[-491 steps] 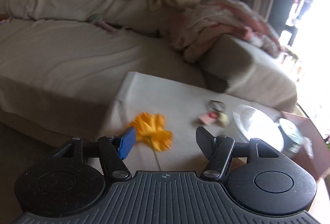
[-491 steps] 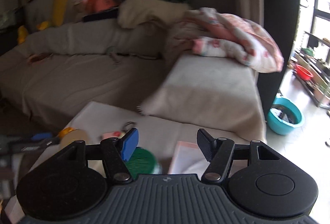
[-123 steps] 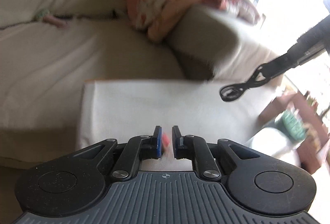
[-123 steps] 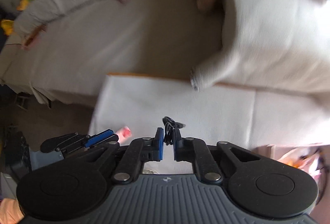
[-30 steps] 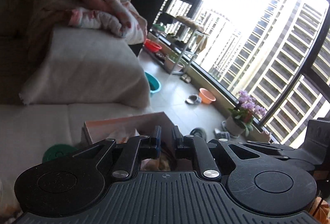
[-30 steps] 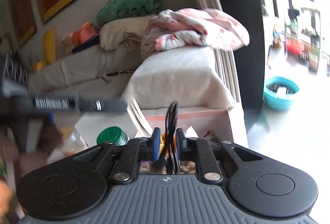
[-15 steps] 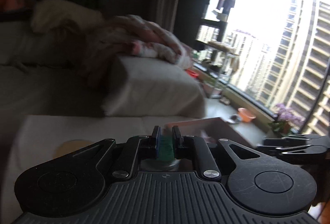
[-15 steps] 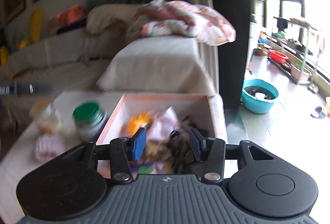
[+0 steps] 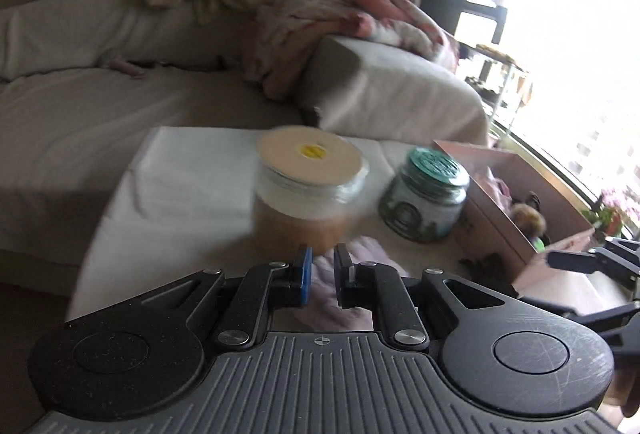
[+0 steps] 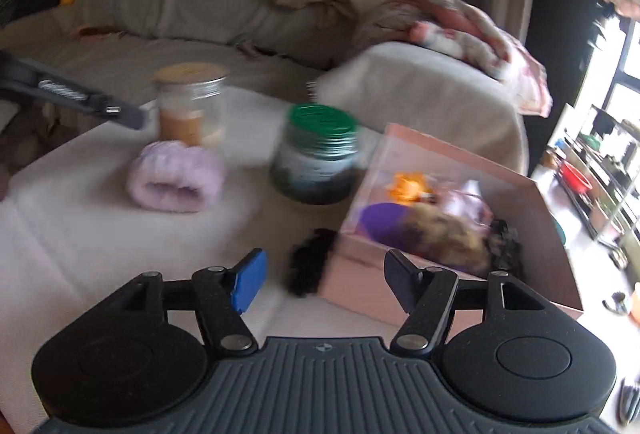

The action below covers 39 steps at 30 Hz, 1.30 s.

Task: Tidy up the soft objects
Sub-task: 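Grasp the lavender fuzzy headband with the left tool while the right tool approaches the black claw clip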

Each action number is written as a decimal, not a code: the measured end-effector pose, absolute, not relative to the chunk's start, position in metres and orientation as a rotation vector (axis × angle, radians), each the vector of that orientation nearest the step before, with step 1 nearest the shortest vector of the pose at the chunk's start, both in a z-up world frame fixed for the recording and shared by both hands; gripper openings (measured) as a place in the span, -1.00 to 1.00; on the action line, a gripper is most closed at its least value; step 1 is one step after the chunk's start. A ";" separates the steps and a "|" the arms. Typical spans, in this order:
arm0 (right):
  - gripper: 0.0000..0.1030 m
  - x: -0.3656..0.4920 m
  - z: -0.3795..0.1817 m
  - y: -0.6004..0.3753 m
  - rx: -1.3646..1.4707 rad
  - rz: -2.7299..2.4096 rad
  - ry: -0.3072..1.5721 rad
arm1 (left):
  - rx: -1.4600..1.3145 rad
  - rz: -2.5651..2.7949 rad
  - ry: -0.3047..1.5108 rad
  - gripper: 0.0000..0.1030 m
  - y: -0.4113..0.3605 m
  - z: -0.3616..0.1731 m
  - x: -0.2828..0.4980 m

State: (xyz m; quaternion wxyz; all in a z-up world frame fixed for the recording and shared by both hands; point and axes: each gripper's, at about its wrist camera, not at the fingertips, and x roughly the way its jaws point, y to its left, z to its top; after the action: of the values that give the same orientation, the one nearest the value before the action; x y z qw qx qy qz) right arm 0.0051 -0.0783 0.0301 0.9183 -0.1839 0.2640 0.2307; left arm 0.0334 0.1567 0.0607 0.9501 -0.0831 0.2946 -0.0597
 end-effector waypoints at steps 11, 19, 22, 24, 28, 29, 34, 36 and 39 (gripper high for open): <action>0.27 0.032 0.015 -0.056 -0.419 0.472 0.621 | -0.188 -0.138 0.617 -0.75 0.160 0.049 0.024; -0.37 0.044 0.007 -0.050 -0.339 0.532 0.683 | -0.170 -0.137 0.575 -0.74 0.160 0.054 0.023; -0.37 0.032 0.006 -0.052 -0.329 0.610 0.694 | -0.211 -0.083 0.585 -0.75 0.167 0.052 0.034; -0.32 0.024 0.004 -0.053 -0.327 0.637 0.704 | -0.259 -0.054 0.604 -0.75 0.172 0.047 0.041; 0.07 0.015 -0.003 -0.059 -0.290 0.615 0.693 | -0.297 -0.065 0.646 -0.75 0.173 0.040 0.051; 0.12 0.017 -0.004 -0.061 -0.269 0.605 0.696 | -0.279 -0.080 0.655 -0.75 0.170 0.039 0.051; 0.15 0.017 -0.004 -0.068 -0.238 0.585 0.691 | -0.118 -0.153 0.639 -0.74 0.145 0.040 0.040; 0.19 0.017 -0.006 -0.070 -0.232 0.581 0.685 | -0.086 -0.190 0.625 -0.74 0.139 0.042 0.035; 0.31 0.015 -0.008 -0.068 -0.233 0.570 0.670 | -0.062 -0.279 0.618 -0.73 0.130 0.045 0.030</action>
State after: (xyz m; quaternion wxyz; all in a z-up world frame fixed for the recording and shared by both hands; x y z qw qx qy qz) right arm 0.0150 -0.0676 -0.0082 0.8982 -0.1125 0.3237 0.2753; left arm 0.0297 0.1297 0.0445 0.9426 -0.0303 0.3033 -0.1367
